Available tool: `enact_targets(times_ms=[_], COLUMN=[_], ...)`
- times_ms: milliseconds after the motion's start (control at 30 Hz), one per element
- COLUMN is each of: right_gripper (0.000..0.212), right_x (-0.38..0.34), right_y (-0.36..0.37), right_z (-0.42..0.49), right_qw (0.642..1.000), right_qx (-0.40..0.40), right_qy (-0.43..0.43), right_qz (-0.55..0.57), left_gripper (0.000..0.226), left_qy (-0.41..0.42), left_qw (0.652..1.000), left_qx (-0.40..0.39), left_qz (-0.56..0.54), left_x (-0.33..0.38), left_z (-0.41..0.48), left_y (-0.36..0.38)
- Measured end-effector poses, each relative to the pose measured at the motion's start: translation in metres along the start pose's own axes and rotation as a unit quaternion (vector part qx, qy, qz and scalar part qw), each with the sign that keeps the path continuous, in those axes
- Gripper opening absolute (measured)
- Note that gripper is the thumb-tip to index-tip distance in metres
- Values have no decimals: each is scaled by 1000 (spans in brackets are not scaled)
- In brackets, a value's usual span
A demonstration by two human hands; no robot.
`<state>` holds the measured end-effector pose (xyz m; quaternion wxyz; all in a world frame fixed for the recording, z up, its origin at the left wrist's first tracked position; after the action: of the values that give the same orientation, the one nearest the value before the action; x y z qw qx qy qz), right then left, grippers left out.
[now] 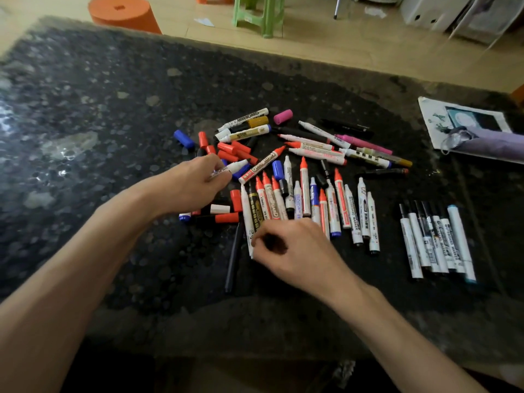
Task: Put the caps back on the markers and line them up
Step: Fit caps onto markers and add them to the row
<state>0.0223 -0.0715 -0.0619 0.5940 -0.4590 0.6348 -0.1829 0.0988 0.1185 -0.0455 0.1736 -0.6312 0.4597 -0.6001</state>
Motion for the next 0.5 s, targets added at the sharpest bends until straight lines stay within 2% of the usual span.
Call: enact_targets(times_ms=[67, 167, 233, 300, 367, 500], right_gripper=[22, 36, 38, 29, 28, 43], right_x=[-11, -18, -22, -25, -26, -29], right_y=[10, 14, 14, 17, 20, 30], right_z=[1, 5, 6, 6, 6, 8], right_qw=[999, 998, 998, 998, 995, 986], right_qx=[-27, -35, -27, -21, -3, 7], right_qy=[-19, -3, 20, 51, 88, 150], right_qz=[-27, -59, -59, -43, -43, -76], left_gripper=[21, 22, 28, 37, 46, 38], left_qy=[-14, -23, -19, 3, 37, 35], left_qw=[1000, 1000, 999, 997, 994, 996], left_qx=[-3, 5, 15, 29, 35, 22], left_qz=[7, -3, -36, -76, -94, -73], left_x=[2, 0, -3, -1, 5, 7], left_z=[-1, -2, -3, -5, -8, -9], left_y=[-2, -3, -5, -8, -10, -11])
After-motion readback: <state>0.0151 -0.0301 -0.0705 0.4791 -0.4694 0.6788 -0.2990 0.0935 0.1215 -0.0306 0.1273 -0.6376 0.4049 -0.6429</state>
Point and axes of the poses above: each hand's wrist, its own z-axis towards the middle knuckle, its own y-axis out of the palm, x = y × z, the point moved 5 cm from there along z, towards the middle knuckle, and after that the axes turned 9 degrees about y, right-handed, at the moved point
